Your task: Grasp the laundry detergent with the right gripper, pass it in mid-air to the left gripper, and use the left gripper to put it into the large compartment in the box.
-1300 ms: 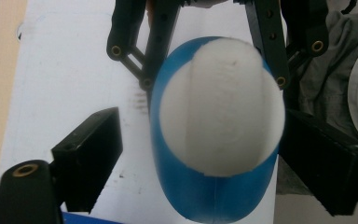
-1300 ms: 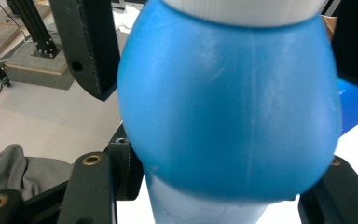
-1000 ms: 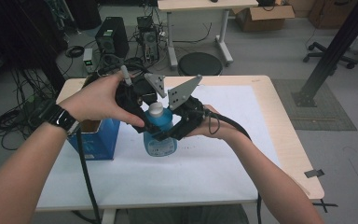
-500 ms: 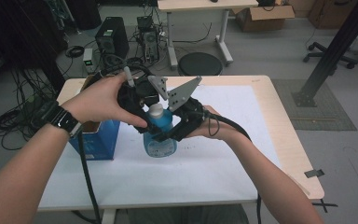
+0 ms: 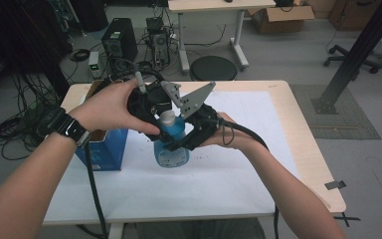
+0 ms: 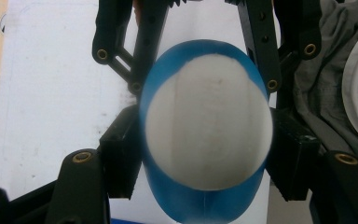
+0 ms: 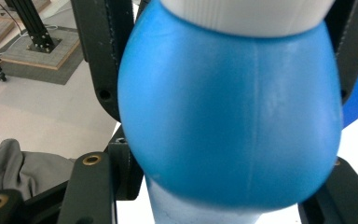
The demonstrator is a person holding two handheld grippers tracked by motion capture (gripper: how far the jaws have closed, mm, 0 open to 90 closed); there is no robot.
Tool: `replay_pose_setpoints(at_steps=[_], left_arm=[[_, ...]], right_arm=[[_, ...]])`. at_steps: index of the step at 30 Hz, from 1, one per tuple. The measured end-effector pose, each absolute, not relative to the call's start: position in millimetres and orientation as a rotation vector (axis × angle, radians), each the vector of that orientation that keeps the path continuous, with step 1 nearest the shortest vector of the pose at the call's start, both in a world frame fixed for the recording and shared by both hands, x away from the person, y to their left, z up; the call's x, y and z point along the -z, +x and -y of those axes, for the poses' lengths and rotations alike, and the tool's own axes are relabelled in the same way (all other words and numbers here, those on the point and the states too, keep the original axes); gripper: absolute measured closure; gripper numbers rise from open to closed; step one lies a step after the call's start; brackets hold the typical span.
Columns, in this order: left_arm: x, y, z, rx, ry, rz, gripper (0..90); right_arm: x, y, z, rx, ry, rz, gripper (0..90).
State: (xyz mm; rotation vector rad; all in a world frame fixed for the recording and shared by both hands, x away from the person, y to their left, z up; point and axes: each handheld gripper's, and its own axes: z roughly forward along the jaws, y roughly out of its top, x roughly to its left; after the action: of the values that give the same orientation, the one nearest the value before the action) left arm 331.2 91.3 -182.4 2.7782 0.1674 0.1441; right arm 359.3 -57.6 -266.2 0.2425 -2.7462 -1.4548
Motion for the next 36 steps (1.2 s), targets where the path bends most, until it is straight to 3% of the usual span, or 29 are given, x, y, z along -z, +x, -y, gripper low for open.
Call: replay_pose_setpoints(at_steps=[9, 11, 16, 25, 36], left_arm=[[181, 333, -89, -0.123, 2.796, -0.202, 38.0], [181, 333, -89, -0.113, 2.800, -0.221, 38.0], [170, 337, -94, -0.133, 2.798, -0.337, 38.0], [130, 354, -122, -0.293, 2.698, -0.781, 38.1], [86, 371, -180, -0.423, 2.369, -1.349, 38.1]], right_arm=[[267, 360, 58, 1.461, 0.236, 2.727, 39.9], [267, 360, 59, 1.496, 0.225, 2.701, 21.2], [271, 366, 69, 1.460, 0.132, 2.740, 2.4], [285, 383, 129, 1.137, -0.050, 2.958, 4.0], [290, 389, 210, 0.738, -0.176, 3.112, 4.8]])
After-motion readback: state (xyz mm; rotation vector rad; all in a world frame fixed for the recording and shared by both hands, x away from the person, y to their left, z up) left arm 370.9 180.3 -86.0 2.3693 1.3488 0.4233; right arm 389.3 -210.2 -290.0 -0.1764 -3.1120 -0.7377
